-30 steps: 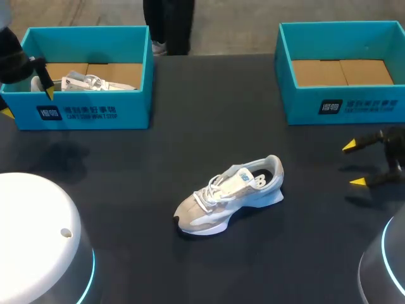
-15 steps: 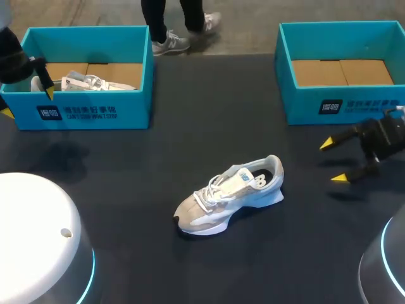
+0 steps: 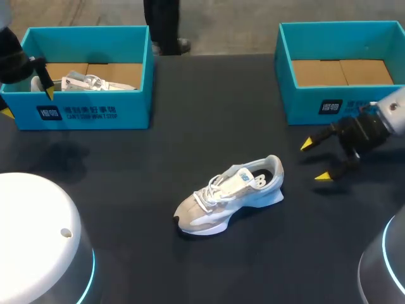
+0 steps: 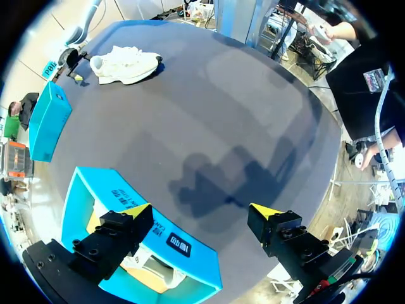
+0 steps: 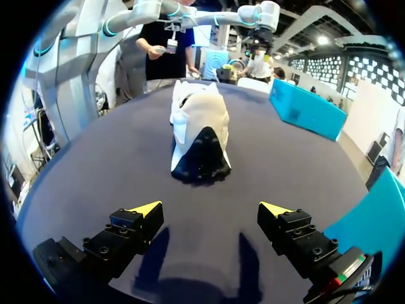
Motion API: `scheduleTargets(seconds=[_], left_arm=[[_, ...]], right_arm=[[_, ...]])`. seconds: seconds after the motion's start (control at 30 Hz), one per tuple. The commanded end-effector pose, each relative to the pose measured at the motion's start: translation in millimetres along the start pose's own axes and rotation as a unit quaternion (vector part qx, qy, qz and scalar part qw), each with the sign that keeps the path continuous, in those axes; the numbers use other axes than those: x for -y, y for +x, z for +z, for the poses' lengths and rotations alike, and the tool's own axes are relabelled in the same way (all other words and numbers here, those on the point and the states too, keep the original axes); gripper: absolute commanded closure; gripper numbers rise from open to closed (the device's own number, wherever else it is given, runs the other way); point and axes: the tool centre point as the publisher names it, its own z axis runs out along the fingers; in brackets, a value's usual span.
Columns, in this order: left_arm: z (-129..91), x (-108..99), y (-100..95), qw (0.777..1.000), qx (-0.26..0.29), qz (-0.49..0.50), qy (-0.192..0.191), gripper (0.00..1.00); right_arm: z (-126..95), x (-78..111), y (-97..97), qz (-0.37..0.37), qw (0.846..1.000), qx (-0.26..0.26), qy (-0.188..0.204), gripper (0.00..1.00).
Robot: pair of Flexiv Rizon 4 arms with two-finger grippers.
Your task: Take the shoe out of the shoebox, open the shoe tongue, remove and reinsert the insole, then place the shoe into the shoebox
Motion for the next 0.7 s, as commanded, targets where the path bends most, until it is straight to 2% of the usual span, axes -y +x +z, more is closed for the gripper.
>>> scheduleTargets(seconds=[0.03,0.37,0.7], left_arm=[[0.1,0.6,0.7,1.000,0.000,0.000,-0.001,0.00],[0.1,0.6,0.7,1.000,0.000,0.000,-0.001,0.00],[0.1,0.6,0.7,1.000,0.000,0.000,-0.001,0.00]], right_arm=[[13.4,-0.9,-11.4,-0.001,0.999,-0.032,-0.006,0.00],[37.1,-12.2,-12.9,0.000,0.998,-0.061,-0.022,0.00],[48.8,-22.9,-1.9,0.000,0.998,-0.061,-0.032,0.00]])
